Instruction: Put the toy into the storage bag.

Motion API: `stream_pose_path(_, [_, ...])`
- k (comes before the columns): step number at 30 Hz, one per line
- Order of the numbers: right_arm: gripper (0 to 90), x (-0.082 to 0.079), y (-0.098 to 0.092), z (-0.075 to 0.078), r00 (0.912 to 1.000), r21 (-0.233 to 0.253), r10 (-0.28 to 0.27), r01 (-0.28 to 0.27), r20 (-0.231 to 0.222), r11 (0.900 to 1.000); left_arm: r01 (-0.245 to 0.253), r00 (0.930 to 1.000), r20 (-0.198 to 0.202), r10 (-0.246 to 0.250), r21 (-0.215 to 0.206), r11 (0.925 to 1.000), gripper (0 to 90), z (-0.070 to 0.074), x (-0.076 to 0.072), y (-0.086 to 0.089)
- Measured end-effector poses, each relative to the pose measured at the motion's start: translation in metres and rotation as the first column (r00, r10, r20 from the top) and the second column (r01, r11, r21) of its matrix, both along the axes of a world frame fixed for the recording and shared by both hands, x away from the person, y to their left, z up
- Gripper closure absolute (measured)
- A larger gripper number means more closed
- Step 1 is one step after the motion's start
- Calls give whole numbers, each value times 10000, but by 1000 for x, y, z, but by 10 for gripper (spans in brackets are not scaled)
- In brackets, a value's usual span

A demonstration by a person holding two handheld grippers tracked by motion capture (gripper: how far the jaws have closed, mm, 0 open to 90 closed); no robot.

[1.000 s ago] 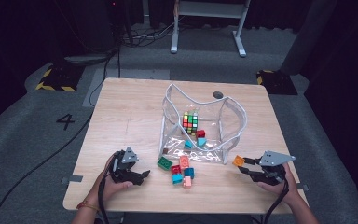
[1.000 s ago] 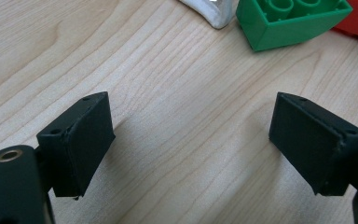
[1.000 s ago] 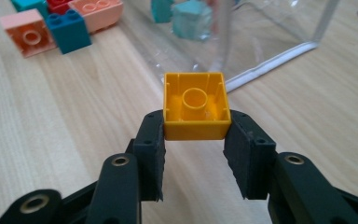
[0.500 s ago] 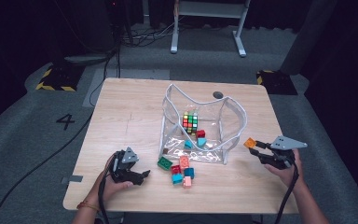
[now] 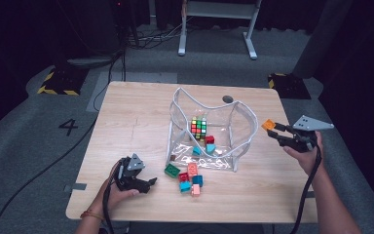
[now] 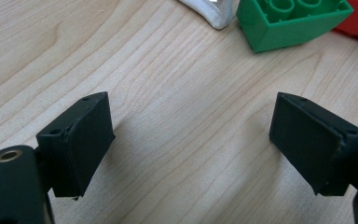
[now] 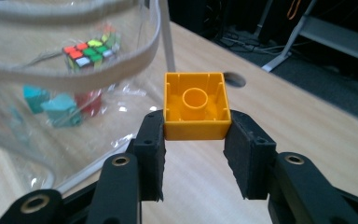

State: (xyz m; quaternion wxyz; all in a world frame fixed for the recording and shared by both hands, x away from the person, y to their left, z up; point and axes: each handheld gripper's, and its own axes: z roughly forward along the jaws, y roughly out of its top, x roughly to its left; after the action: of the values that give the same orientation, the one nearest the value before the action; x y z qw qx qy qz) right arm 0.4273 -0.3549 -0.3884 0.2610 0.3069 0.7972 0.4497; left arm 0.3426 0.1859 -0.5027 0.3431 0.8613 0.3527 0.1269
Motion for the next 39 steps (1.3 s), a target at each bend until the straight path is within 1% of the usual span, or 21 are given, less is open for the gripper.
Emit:
stream_pose_path(2, [591,5,2,10,9999,-68,23,-23,104,10000,3,10000,0,-3,-1,10000,136,0,0,0])
stream_pose_path(3, [592,10,4,19,9997,-90,82,-80,231,9999,0,10000,1,0,-1,10000,136,0,0,0])
stream_pose_path(6, [591,15,8,32,9994,-92,114,-111,317,9999,-1,10000,-1,1,-7,10000,136,0,0,0])
stream_pose_path(8, [592,18,11,40,9984,-75,199,-196,537,9998,-1,10000,0,1,-4,10000,136,0,0,0])
stream_pose_path(9, [592,18,11,40,9984,-75,199,-196,537,9998,-2,10000,1,2,-5,10000,136,0,0,0])
stream_pose_path(10, [591,20,15,48,9979,-35,275,-273,595,9996,7,10000,-10,-7,0,10000,136,0,0,0])
stream_pose_path(11, [591,20,15,48,9979,-35,275,-273,595,9996,7,10000,-10,-7,0,10000,136,0,0,0])
stream_pose_path(12, [592,22,20,56,9976,-68,328,-325,607,9994,-2,10000,-1,2,-5,10000,136,0,0,0])
stream_pose_path(13, [592,22,20,56,9976,-68,328,-325,607,9994,-2,10000,-1,2,-5,10000,136,0,0,0])
stream_pose_path(16, [591,24,29,70,9960,-85,535,-530,720,9986,-1,10000,-2,1,-2,10000,136,0,0,0])
stream_pose_path(17, [591,24,29,70,9960,-85,535,-530,720,9986,7,10000,-9,-7,2,10000,136,0,0,0])
stream_pose_path(18, [591,24,35,76,9937,-105,748,-741,835,9972,1,10000,-2,-1,-4,10000,136,0,0,0])
stream_pose_path(22, [592,23,45,82,9916,-139,984,-976,845,9951,6,10000,-1,-6,-5,10000,136,0,0,0])
stream_pose_path(25, [591,22,58,86,9871,-215,1344,-1330,867,9909,7,10000,0,-7,-1,10000,136,0,0,0])
stream_pose_path(27, [591,21,61,86,9854,-235,1477,-1462,849,9890,8,10000,-1,-8,-2,10000,136,0,0,0])
stream_pose_path(28, [592,20,67,86,9828,-269,1663,-1646,806,9860,13,10000,-9,-13,3,10000,136,0,0,0])
stream_pose_path(30, [591,21,72,86,9768,-437,1950,-1918,884,9805,6,10000,-2,-6,-3,10000,136,0,0,0])
stream_pose_path(35, [591,18,87,84,9687,-572,2397,-2362,641,9700,14,10000,-10,-14,4,10000,136,0,0,0])
stream_pose_path(37, [591,18,94,82,9600,-653,2720,-2679,664,9612,9,10000,-1,-9,-4,10000,136,0,0,0])
stream_pose_path(38, [591,16,101,80,9530,-717,2973,-2931,579,9534,7,10000,-2,-7,-3,10000,136,0,0,0])
stream_pose_path(39, [591,16,101,80,9530,-717,2973,-2931,579,9534,7,10000,-2,-7,-3,10000,136,0,0,0])
